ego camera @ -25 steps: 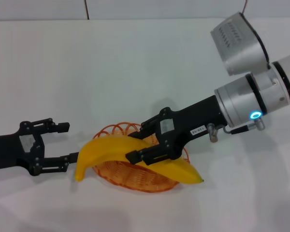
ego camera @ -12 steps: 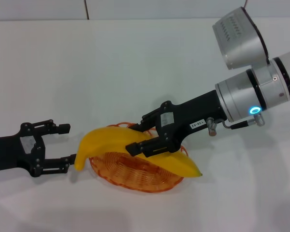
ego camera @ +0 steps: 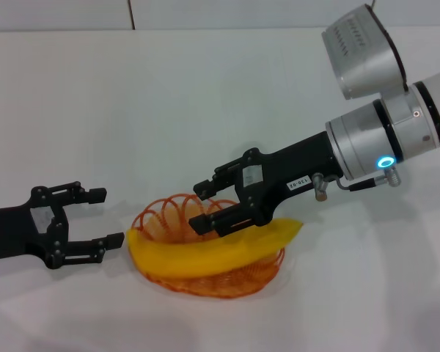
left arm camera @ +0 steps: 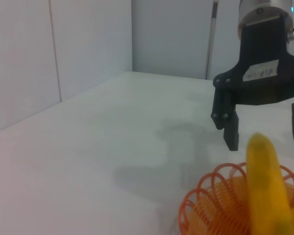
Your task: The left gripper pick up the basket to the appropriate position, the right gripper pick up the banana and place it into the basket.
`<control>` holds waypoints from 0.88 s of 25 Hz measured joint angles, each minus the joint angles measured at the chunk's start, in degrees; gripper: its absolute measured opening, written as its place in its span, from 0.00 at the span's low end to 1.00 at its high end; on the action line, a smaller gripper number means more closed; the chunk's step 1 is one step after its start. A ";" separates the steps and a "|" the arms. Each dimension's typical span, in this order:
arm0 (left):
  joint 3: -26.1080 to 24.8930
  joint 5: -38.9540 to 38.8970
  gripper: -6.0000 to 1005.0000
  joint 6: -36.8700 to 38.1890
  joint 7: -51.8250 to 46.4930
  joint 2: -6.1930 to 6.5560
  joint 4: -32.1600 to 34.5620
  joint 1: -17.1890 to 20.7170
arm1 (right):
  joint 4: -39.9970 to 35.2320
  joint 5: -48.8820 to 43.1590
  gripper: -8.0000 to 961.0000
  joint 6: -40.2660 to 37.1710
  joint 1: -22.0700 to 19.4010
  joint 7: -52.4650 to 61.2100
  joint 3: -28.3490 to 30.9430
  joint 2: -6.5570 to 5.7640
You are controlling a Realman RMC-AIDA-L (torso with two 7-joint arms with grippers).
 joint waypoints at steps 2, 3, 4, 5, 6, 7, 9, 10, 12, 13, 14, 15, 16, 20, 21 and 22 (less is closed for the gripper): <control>0.00 0.00 0.82 0.00 0.00 -0.03 0.00 0.00 | 0.06 0.00 0.58 0.36 0.00 0.00 0.00 -0.01; 0.00 0.00 0.82 0.00 0.00 -0.05 0.00 0.00 | 0.07 0.00 0.60 0.53 0.00 0.01 0.02 -0.01; 0.00 0.00 0.82 0.00 0.00 -0.06 0.00 0.01 | 0.06 0.00 0.63 0.69 0.00 0.02 0.11 -0.02; 0.00 0.00 0.82 0.00 0.00 -0.06 0.00 0.04 | 0.03 0.00 0.66 0.67 0.00 0.03 0.39 -0.02; 0.00 0.00 0.82 0.00 0.00 -0.06 0.00 0.09 | -0.03 0.00 0.66 0.59 0.00 0.05 0.78 -0.03; 0.00 0.00 0.82 0.00 0.00 -0.07 0.00 0.14 | -0.11 0.00 0.67 0.40 0.00 0.07 1.29 -0.04; 0.00 0.00 0.82 -0.02 0.00 -0.07 0.00 0.26 | -0.25 0.00 0.68 0.06 -0.01 0.08 2.08 -0.06; 0.00 0.00 0.82 -0.06 0.00 -0.07 0.00 0.32 | -0.33 0.00 0.69 -0.04 -0.01 0.08 2.43 -0.08; 0.00 0.00 0.82 -0.24 0.00 -0.05 0.00 0.42 | -0.37 -0.01 0.70 -0.25 -0.05 0.09 2.76 -0.12; 0.00 0.00 0.82 -0.43 0.00 -0.05 0.00 0.46 | -0.38 -0.01 0.70 -0.43 -0.06 0.09 2.85 -0.14; 0.00 0.00 0.82 -0.57 0.00 -0.05 0.00 0.48 | -0.39 -0.01 0.70 -0.66 -0.08 0.08 2.92 -0.17; 0.00 0.00 0.82 -0.71 -0.02 -0.04 0.00 0.48 | -0.40 -0.01 0.70 -0.87 -0.08 0.06 2.95 -0.19; 0.00 0.00 0.82 -0.78 -0.04 -0.04 0.00 0.48 | -0.59 -0.02 0.70 -1.61 -0.07 -0.20 3.00 -0.28; 0.00 0.00 0.82 -0.79 -0.14 -0.02 0.00 0.48 | -2.84 -0.57 0.70 -8.51 -1.22 -3.83 4.97 -1.40; 0.00 0.00 0.82 -0.79 -0.14 -0.01 0.00 0.47 | -3.39 -0.65 0.70 -10.52 -1.87 -5.19 6.00 -1.79; 0.00 0.00 0.82 -0.79 -0.16 -0.01 0.00 0.47 | -3.82 -0.74 0.70 -12.58 -2.66 -6.69 7.22 -2.36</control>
